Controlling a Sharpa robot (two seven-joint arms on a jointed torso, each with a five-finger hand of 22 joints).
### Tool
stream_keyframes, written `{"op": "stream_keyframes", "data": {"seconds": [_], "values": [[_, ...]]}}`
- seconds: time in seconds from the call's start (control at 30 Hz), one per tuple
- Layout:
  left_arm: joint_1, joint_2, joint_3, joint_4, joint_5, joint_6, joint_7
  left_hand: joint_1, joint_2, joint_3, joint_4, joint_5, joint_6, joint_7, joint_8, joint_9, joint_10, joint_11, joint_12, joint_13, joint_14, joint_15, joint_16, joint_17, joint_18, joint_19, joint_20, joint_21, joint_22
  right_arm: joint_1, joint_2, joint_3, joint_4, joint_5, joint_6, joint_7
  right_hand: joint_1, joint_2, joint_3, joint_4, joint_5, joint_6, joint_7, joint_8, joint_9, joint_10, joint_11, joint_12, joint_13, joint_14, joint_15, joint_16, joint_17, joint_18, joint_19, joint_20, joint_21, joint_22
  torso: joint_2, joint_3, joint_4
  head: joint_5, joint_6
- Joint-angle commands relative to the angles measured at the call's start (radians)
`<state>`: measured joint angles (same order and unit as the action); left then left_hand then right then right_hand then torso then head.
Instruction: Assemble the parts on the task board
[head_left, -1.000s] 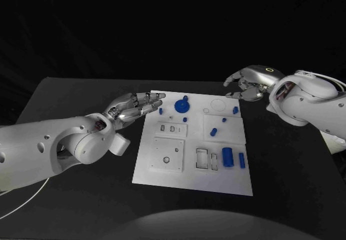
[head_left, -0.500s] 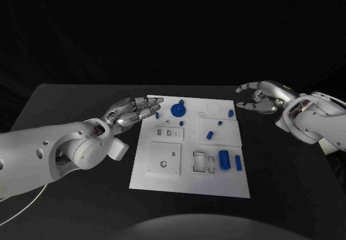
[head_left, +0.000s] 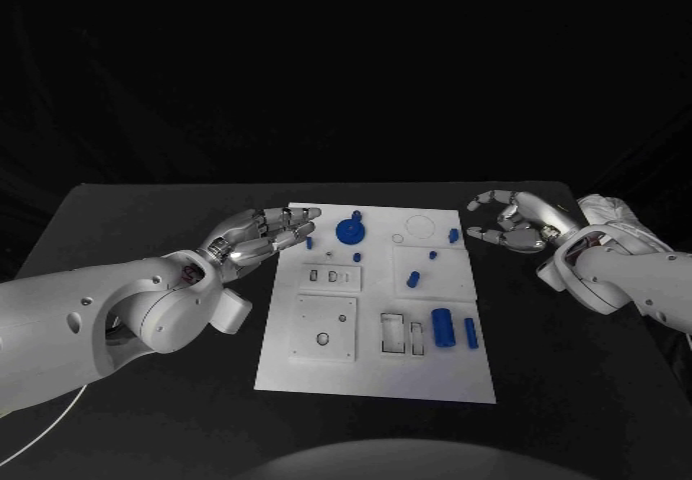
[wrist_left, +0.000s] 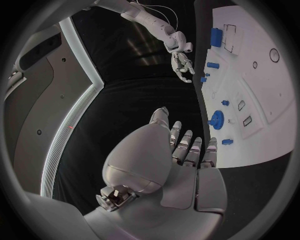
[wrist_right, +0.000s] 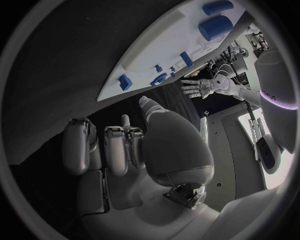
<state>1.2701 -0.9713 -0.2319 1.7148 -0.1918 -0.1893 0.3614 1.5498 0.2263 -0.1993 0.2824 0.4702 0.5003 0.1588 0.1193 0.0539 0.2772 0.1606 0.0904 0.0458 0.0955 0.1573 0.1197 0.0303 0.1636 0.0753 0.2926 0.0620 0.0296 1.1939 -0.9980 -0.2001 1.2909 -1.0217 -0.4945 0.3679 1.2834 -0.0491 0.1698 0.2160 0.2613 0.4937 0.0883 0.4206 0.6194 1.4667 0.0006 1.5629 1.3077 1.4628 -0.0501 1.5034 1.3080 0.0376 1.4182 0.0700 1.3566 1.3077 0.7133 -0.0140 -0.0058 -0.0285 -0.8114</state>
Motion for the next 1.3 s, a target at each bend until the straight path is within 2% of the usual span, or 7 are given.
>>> {"op": "stream_keyframes", "data": {"seconds": [0.03,0.23,0.43,0.73,0.97,1.3], "values": [[-0.001,0.001,0.001,0.0,0.002,0.023,0.016,0.011,0.003,0.008,-0.001,0.006,0.008,0.013,0.005,0.002,0.006,0.0,0.006,0.002,0.006,0.001,0.003,0.002,-0.002,0.009,0.001,0.005,0.002,-0.008,0.008,0.0,-0.011,0.038,0.014,0.063,0.012,0.0,-0.001,0.007,0.009,-0.014,-0.001,0.026,0.011,0.098,0.004,0.003,0.258,0.058,0.006,0.004,0.192,0.014,0.004,-0.001,0.006,0.196,0.0,-0.0013,0.0001,-0.003,0.004],[-0.002,0.001,0.001,-0.002,0.002,0.026,0.015,0.011,0.003,0.009,-0.001,0.006,0.01,0.014,0.006,0.002,0.008,0.0,0.008,0.002,0.006,0.002,0.004,0.002,-0.002,0.01,0.001,0.006,0.002,-0.022,0.026,0.0,-0.031,0.019,0.038,0.047,0.035,-0.001,0.002,0.003,0.021,-0.055,0.0,0.064,0.024,0.092,0.005,-0.001,0.253,0.053,0.007,-0.001,0.186,0.016,-0.004,0.0,-0.003,0.192,0.001,-0.0011,-0.0021,-0.003,0.003],[-0.002,0.002,0.001,-0.002,0.002,0.029,0.014,0.013,0.003,0.01,-0.001,0.006,0.013,0.015,0.007,0.002,0.013,0.001,0.012,0.003,0.007,0.002,0.006,0.002,-0.003,0.011,0.001,0.006,0.002,-0.032,0.043,0.0,-0.052,0.01,0.063,0.028,0.065,-0.002,0.018,-0.009,0.106,-0.096,0.001,0.106,0.031,0.083,0.006,-0.008,0.246,0.044,0.008,-0.01,0.176,0.019,-0.016,0.001,-0.019,0.187,0.001,-0.0011,0.0013,-0.004,-0.001],[-0.002,0.001,0.001,-0.003,0.002,0.033,0.012,0.014,0.003,0.011,-0.001,0.006,0.016,0.015,0.008,0.003,0.018,0.002,0.016,0.003,0.008,0.003,0.007,0.002,-0.003,0.012,0.001,0.007,0.002,-0.039,0.058,0.0,-0.067,0.002,0.093,0.003,0.075,-0.005,0.035,-0.011,0.161,-0.135,0.005,0.14,0.033,0.079,0.009,-0.011,0.244,0.037,0.011,-0.016,0.169,0.022,-0.026,0.004,-0.031,0.184,0.0,-0.0011,-0.0004,0.001,-0.007],[-0.002,0.002,0.001,-0.004,0.002,0.035,0.011,0.014,0.003,0.012,-0.001,0.006,0.019,0.016,0.009,0.003,0.022,0.002,0.019,0.004,0.008,0.003,0.008,0.002,-0.003,0.013,0.001,0.008,0.003,-0.042,0.064,0.0,-0.074,-0.002,0.101,0.001,0.075,-0.001,0.047,-0.008,0.178,-0.11,0.007,0.166,0.03,0.084,0.011,-0.006,0.248,0.04,0.013,-0.012,0.173,0.021,-0.023,0.005,-0.027,0.185,0.0,-0.0008,-0.0005,0.003,-0.012],[-0.002,0.003,0.001,-0.007,0.002,0.045,-0.002,0.014,0.003,0.012,0.0,0.006,0.021,0.016,0.01,0.003,0.025,0.003,0.022,0.004,0.008,0.004,0.009,0.002,-0.004,0.014,0.002,0.008,0.002,-0.044,0.073,0.0,-0.079,-0.003,0.098,-0.001,0.073,-0.003,0.05,-0.006,0.171,-0.102,0.007,0.171,0.023,0.086,0.011,-0.005,0.25,0.04,0.013,-0.012,0.173,0.021,-0.023,0.006,-0.026,0.186,0.0,-0.0012,-0.0001,0.003,-0.018]]}}
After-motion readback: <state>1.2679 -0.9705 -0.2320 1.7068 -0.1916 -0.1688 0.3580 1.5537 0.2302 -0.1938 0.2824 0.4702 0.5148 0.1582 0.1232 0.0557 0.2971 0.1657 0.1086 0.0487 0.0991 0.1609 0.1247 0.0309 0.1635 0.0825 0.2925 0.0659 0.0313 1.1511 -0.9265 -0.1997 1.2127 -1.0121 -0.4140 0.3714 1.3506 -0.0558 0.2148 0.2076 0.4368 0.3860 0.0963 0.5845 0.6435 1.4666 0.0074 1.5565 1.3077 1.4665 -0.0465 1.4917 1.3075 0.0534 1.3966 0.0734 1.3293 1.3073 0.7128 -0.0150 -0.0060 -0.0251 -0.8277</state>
